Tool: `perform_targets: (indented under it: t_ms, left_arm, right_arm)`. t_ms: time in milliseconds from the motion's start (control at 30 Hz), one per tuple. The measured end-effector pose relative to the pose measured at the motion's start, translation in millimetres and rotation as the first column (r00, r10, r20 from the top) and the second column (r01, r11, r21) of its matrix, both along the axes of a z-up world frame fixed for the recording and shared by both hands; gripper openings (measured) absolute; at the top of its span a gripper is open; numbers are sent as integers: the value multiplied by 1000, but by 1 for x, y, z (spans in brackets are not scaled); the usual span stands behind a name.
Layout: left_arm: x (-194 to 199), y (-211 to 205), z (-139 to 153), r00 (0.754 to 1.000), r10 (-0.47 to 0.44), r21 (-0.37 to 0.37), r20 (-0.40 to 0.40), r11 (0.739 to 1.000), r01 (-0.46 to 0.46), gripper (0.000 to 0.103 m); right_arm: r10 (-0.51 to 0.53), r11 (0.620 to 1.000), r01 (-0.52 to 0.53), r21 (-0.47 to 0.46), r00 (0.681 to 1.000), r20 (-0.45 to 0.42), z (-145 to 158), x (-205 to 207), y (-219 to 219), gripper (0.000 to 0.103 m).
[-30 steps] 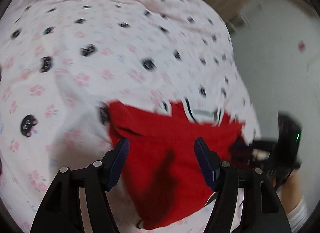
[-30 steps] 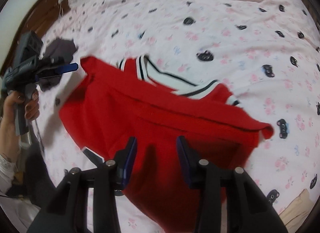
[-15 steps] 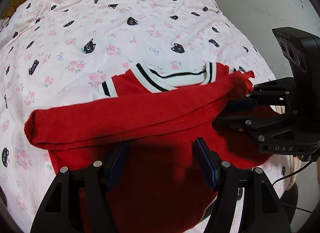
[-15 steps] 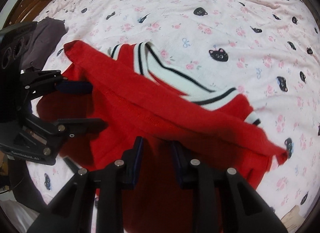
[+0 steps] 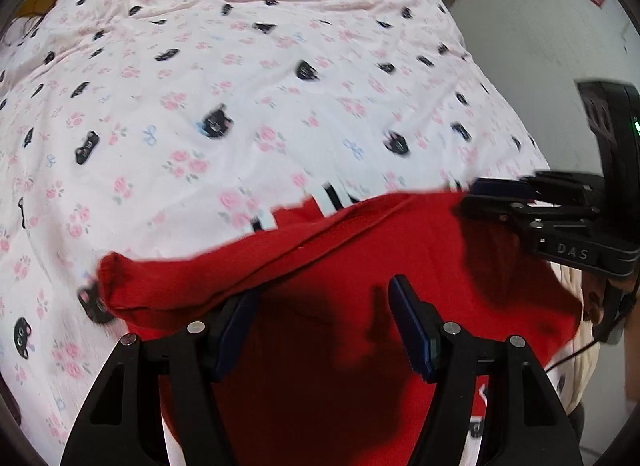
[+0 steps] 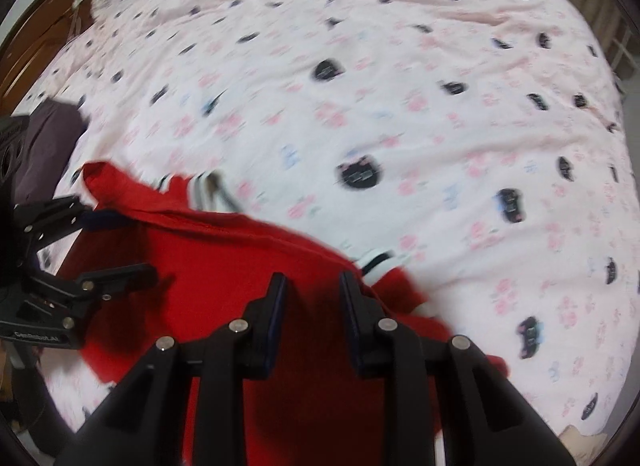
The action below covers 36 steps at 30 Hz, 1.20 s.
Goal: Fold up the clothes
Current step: 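Lay the hem over the collar with both tools, folding the jersey in half, then open both tools and release the folded jersey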
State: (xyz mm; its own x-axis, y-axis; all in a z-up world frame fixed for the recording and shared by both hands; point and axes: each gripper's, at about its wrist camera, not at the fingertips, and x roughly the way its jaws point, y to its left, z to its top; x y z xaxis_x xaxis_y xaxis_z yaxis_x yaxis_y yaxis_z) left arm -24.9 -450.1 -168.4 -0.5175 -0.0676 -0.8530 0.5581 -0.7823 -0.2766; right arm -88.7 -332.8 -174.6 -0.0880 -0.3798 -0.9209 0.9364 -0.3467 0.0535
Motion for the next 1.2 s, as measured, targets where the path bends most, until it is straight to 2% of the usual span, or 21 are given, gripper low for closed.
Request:
perform_targets:
  t_ms: [167,300,400,500,600,667,700,767,800,900,1033,1133,1200]
  left_arm:
    - [-2,-28,4,996,70,-17,-61,997,-71,62]
    - [4,-47,-6,988,117,29,-97,993,-114,62]
    - [17,-43,4,975,122,39,-184,992,-117,62]
    - [34,-28,22,962,104,9,-253,994,-105,62]
    - [58,-3,39,947,67,-17,-313,997,-76,62]
    - [74,14,44,944,46,-38,-328,997,-61,62]
    - [80,21,43,946,39,-48,-323,997,-58,62]
    - [91,34,37,952,31,-62,-304,997,-52,62]
    - [95,39,32,957,30,-65,-290,997,-51,62]
    - [105,49,13,967,40,-57,-253,997,-56,62]
    - [116,53,-11,970,74,-14,-230,997,-79,62]
    - [123,53,-22,969,97,11,-226,995,-97,62]
    - [127,55,-20,966,103,13,-236,995,-103,62]
  right_arm:
    - [-141,989,139,-47,989,-37,16,-29,17,27]
    - [-210,973,212,-97,977,23,25,-50,45,27]
    - [-217,968,223,-112,974,64,26,-58,64,28]
    - [-195,973,202,-107,978,73,24,-61,79,29]
    - [-129,984,139,-113,988,87,21,-54,91,30]
    - [-63,986,84,-141,987,149,21,-49,99,30]
    - [-18,985,54,-165,977,213,20,-46,103,30]
    - [54,981,2,-192,957,286,17,-37,105,30]
    - [91,980,-30,-199,949,303,15,-31,103,30]
    - [108,987,-61,-149,939,328,0,-23,92,30]
    - [25,995,-1,-96,969,244,-8,-31,78,29]
    - [-123,986,139,-96,980,154,2,-56,73,29]
    - [-220,968,231,-102,970,103,8,-73,72,31]
